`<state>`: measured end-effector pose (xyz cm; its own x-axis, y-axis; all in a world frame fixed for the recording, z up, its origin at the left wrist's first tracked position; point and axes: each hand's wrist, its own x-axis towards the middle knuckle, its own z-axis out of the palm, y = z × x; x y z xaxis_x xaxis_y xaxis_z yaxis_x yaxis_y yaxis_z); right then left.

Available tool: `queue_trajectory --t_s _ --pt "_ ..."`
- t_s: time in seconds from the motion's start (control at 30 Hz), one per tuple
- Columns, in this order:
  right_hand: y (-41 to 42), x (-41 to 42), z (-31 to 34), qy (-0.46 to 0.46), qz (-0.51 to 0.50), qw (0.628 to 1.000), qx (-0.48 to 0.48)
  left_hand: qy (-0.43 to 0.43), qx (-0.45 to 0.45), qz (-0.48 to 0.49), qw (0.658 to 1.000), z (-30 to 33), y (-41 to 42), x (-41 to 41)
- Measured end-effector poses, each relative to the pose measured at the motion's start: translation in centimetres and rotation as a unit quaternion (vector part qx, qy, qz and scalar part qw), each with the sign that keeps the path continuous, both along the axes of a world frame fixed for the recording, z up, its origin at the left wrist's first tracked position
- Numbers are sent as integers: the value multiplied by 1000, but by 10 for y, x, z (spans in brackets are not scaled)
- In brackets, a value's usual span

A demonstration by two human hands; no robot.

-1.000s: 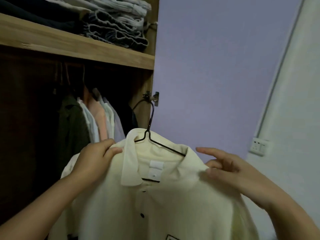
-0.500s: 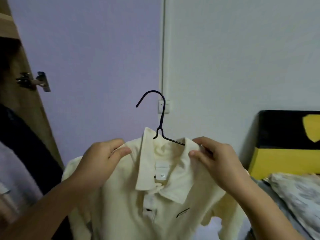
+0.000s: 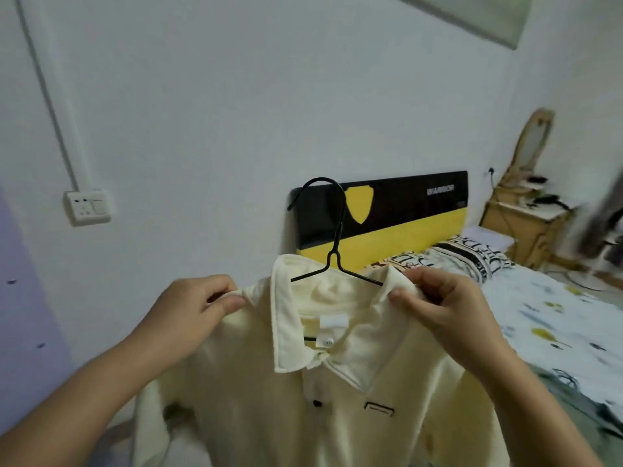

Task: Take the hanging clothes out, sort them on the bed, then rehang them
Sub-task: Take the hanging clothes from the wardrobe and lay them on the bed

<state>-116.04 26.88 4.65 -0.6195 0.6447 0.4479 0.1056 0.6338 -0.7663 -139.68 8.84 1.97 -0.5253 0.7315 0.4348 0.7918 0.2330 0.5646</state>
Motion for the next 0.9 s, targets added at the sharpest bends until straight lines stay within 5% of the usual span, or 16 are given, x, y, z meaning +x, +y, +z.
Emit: queue_trajectory --t_s 0.47,0.9 --pt "137 251 -11 -147 -233 961 -25 -33 -29 -202 978 -26 253 196" --pt "221 357 -69 -242 -424 860 -146 -42 -140 -399 905 -83 454 296"
